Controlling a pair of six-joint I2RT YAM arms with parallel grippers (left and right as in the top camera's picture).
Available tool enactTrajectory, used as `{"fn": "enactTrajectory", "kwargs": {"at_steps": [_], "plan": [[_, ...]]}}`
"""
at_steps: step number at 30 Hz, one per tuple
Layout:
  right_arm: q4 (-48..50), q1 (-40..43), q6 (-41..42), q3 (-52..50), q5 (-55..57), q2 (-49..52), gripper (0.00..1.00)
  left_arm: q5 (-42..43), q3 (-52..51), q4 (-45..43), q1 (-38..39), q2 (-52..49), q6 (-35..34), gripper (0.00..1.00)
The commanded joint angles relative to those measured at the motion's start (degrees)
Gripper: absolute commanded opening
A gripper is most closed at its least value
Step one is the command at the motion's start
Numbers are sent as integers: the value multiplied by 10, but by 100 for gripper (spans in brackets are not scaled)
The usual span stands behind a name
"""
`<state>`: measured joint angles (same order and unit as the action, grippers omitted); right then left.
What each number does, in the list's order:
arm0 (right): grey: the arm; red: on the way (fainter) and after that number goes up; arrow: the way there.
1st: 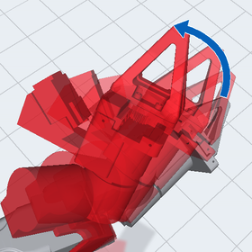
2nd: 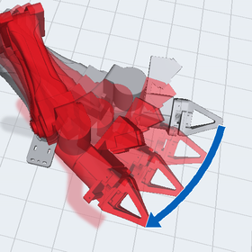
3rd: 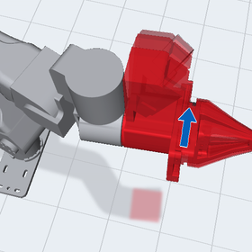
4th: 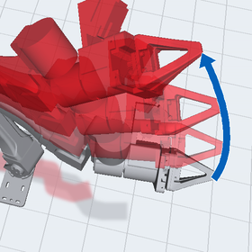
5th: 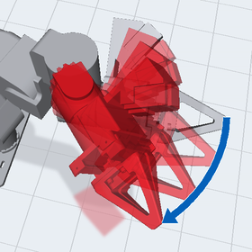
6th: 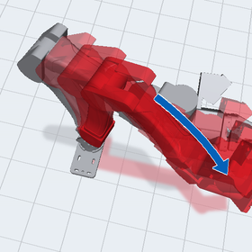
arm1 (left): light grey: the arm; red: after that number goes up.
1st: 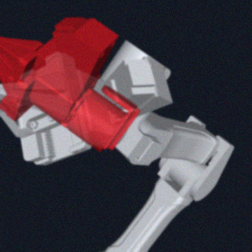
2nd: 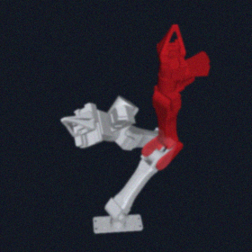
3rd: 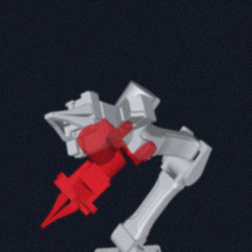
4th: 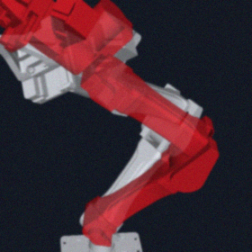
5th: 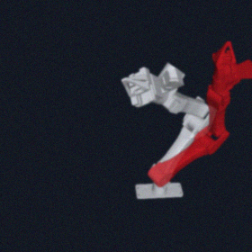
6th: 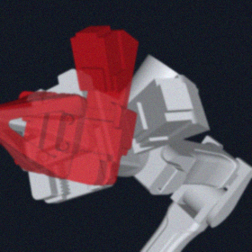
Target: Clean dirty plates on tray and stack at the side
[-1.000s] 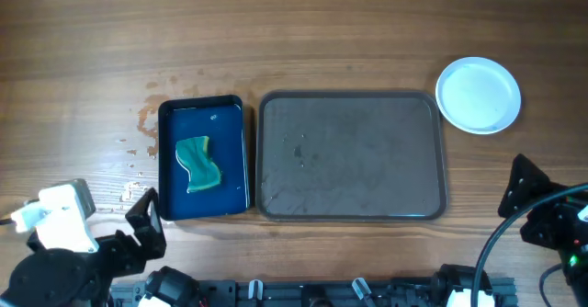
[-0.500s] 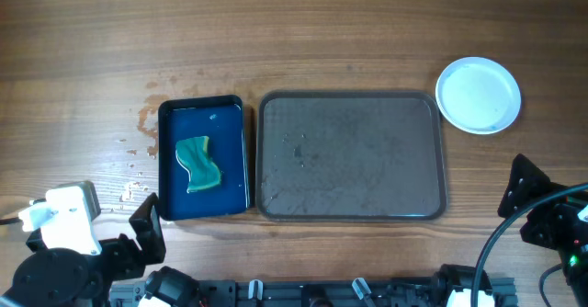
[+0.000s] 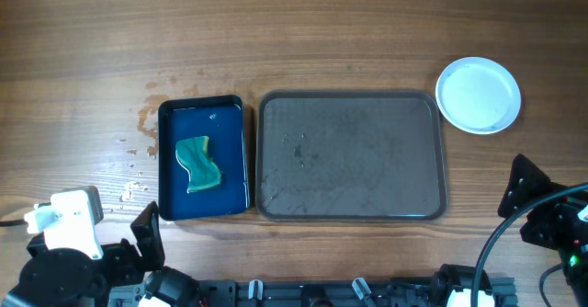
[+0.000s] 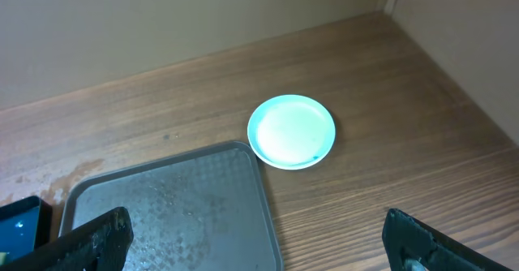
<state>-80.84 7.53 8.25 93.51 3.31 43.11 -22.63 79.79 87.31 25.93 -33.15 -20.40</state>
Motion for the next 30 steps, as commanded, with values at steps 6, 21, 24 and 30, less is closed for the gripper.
{"fn": "enactTrajectory", "kwargs": {"at_steps": [6,21,24,30], "plan": [[-1,-1,-6,5,12,4,100,-20,-1,-194,-5,1,7,100],[0,-1,-6,5,12,4,100,246,-306,-837,-246,137,7,100],[0,-1,-6,5,12,4,100,274,-419,-909,-263,196,7,100],[0,-1,-6,5,12,4,100,298,-579,-977,-291,277,7,100]]}}
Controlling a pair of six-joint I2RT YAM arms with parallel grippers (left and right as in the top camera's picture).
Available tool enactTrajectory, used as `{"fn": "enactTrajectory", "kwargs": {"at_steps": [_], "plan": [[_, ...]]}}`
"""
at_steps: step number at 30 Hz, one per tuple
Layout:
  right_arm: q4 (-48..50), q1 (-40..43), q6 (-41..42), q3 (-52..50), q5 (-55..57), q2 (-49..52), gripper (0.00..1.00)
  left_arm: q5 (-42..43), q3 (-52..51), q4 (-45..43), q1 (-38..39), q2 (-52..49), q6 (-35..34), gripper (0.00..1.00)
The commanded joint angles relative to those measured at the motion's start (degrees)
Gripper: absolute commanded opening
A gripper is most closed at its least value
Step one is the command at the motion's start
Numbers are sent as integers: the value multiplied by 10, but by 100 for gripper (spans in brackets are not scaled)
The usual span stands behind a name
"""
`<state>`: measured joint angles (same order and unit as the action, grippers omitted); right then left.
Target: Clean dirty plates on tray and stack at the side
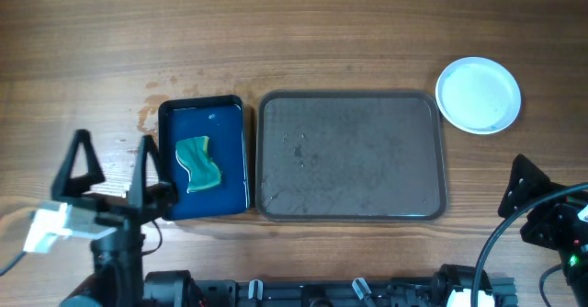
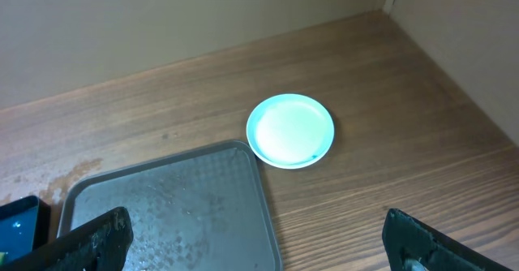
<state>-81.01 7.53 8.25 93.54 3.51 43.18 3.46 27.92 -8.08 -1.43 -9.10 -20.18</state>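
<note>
A white plate [image 1: 478,96] lies on the wood to the right of the grey tray's [image 1: 276,114] far corner; the right wrist view shows this plate [image 2: 290,131] upright, with a small dark speck near its rim. The tray [image 2: 170,202] carries only faint wet smudges. My left gripper [image 1: 115,164] stands open, with nothing between its fingers, just left of the blue tub [image 1: 234,123]. My right gripper [image 2: 259,243] is open wide over the tray's right front corner, well short of the plate.
In the blue tub of water lies a green sponge [image 1: 197,164]. Crumbs and a stain [image 1: 138,151] mark the wood left of the tub. A wall corner rises behind the plate. My right arm [image 1: 542,210] sits at the front right.
My left gripper was down at the front left edge and is now further in, open, beside the blue tub. The right gripper, plate, tray and sponge have not moved.
</note>
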Motion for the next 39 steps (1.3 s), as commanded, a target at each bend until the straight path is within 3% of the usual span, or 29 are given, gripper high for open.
{"fn": "enactTrajectory", "kwargs": {"at_steps": [1,7,21,25,35,39], "plan": [[1,-1,-6,5,10,4,100,46,-82,-33,-23,49,5,100],[1,-1,-6,5,10,4,100,60,-176,-108,-46,89,5,100],[1,-1,-6,5,10,4,100,68,-276,-206,-49,89,5,100],[1,-1,-6,5,10,4,100,68,-276,-174,-49,89,5,100],[1,-1,-6,5,10,4,100,68,-276,111,-48,89,5,100],[1,-1,-6,5,10,4,100,66,-276,116,-48,89,5,100]]}}
